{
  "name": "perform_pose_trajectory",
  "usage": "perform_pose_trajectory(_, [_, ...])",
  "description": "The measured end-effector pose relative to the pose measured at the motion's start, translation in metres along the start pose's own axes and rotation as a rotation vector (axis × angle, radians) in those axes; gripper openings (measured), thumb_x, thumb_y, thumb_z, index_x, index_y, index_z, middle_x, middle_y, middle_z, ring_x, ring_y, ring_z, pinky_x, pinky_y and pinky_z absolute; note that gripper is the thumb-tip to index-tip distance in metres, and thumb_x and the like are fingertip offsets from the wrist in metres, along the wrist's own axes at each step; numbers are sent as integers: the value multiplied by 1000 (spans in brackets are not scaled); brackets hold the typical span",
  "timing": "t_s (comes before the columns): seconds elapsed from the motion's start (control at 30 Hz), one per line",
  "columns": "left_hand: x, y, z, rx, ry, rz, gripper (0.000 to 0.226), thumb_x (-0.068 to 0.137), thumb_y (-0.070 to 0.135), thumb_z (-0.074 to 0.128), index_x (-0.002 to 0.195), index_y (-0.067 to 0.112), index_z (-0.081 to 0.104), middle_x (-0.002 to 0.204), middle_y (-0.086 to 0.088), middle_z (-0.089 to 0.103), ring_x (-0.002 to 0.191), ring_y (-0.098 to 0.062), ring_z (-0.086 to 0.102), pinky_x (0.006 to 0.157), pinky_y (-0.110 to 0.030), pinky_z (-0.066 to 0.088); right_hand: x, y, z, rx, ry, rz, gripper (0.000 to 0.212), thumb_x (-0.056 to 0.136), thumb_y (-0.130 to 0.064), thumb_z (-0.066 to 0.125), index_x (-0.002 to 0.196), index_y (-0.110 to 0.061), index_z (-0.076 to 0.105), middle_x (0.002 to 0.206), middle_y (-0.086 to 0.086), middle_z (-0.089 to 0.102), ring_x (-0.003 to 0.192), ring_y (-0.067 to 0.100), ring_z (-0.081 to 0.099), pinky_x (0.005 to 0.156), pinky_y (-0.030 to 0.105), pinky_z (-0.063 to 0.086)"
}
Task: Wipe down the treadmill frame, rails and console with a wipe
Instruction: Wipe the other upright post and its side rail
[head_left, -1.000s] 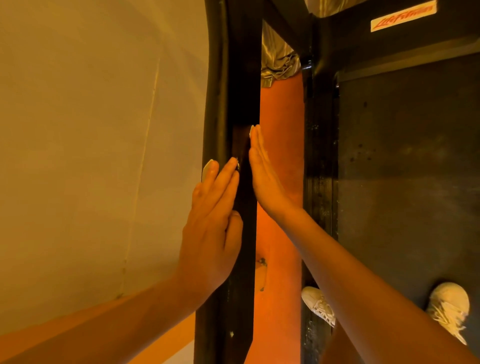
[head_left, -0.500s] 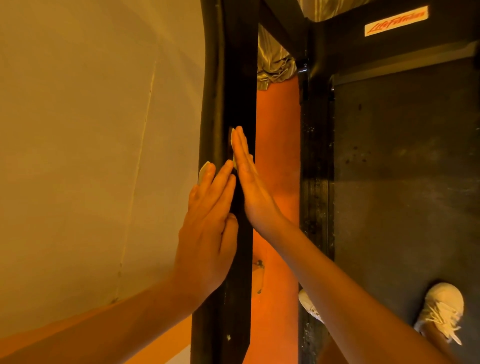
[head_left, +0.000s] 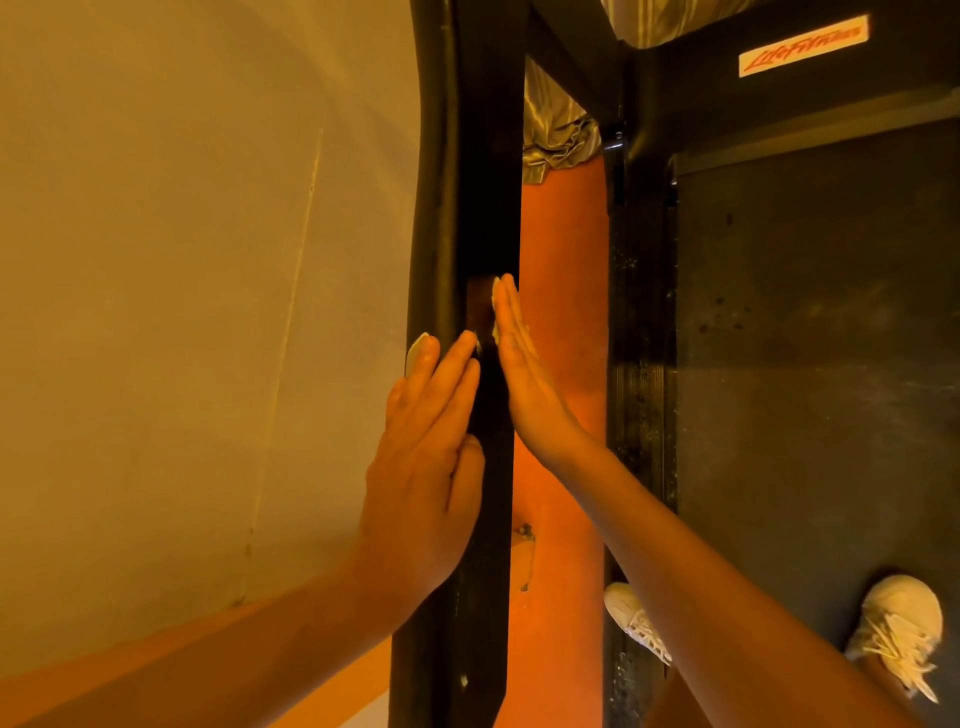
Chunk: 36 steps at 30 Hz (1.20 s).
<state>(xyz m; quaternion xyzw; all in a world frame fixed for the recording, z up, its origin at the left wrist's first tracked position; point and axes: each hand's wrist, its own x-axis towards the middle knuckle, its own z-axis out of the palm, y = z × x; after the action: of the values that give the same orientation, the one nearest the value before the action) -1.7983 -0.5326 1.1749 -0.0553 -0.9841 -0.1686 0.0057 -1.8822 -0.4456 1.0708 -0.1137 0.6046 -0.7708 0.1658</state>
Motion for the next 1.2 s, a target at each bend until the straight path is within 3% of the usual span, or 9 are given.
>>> perform_pose_trajectory(0.1, [-1, -1, -1, -9, 4, -3, 56, 99, 13, 37, 155, 7, 36, 165, 0, 28, 157, -18, 10, 118, -63, 29, -1, -8, 3, 47, 9, 40, 45, 114, -35, 18, 154, -40, 0, 169, -15, -9, 155, 2, -8, 129, 47, 3])
perform_pose_trajectory(0.2, [0, -2, 0, -38, 1, -10, 55, 100, 14, 37, 155, 8, 34, 166, 0, 27, 157, -18, 11, 119, -62, 27, -6, -28, 11, 32, 15, -90, 49, 114, -13, 19, 156, -29, 0, 171, -5, -6, 157, 8, -6, 129, 45, 1])
perform_pose_trajectory(0.33, [-3, -2, 0, -46, 5, -37, 56, 101, 13, 39, 156, 10, 31, 166, 2, 25, 156, -15, 9, 122, -57, 24, -4, -19, 6, 54, -21, -47, 46, 113, -27, 16, 153, -42, 0, 171, -10, -7, 156, 3, -6, 130, 45, 1])
perform_pose_trajectory(0.47, [-1, -2, -2, -27, -34, -29, 58, 102, 8, 41, 158, 12, 27, 168, 2, 18, 157, -13, 3, 125, -51, 17, -4, -19, 3, 105, -20, 115, 44, 111, -37, 14, 152, -45, 0, 170, -14, -8, 154, -3, -5, 119, 11, 7])
perform_pose_trajectory(0.53, [-7, -1, -3, 23, -64, -30, 58, 104, 13, 36, 159, 15, 19, 169, 6, 9, 157, -13, -1, 128, -39, 8, -5, -23, 4, 111, -18, 143, 48, 112, -36, 13, 158, -37, -1, 171, -13, -7, 155, 1, -6, 114, 7, 7])
perform_pose_trajectory(0.67, [-54, -2, -9, 96, -190, 36, 59, 107, 22, 31, 162, 22, 10, 171, 6, 1, 157, -19, -2, 125, -37, 4, -2, -27, 3, 139, -10, 171, 42, 113, -37, 13, 151, -46, -3, 171, -14, -7, 156, 4, -7, 121, 27, 3])
perform_pose_trajectory(0.8, [-82, -5, -9, 96, -198, 30, 61, 106, 20, 33, 162, 23, 11, 171, 5, 4, 157, -21, 1, 125, -40, 8, -6, -29, 7, 156, -26, 172, 41, 111, -46, 12, 147, -48, -6, 170, -15, -10, 155, 4, -10, 125, 35, -1])
perform_pose_trajectory(0.97, [-81, -1, -3, 48, -155, 12, 57, 104, 15, 35, 159, 13, 17, 170, 2, 9, 157, -26, 6, 124, -47, 13, 3, -41, 13, 51, 2, 10, 83, 89, -85, 14, 154, -38, -9, 172, -6, -10, 157, 10, -9, 128, 53, 1])
perform_pose_trajectory(1.2, [-84, -1, -2, 62, -126, 13, 58, 104, 16, 34, 160, 16, 18, 170, 2, 10, 157, -27, 6, 124, -50, 15, -9, -14, 4, -42, -39, -22, 63, 101, -59, 16, 156, -36, -6, 171, -10, -10, 156, 3, -9, 129, 52, 3])
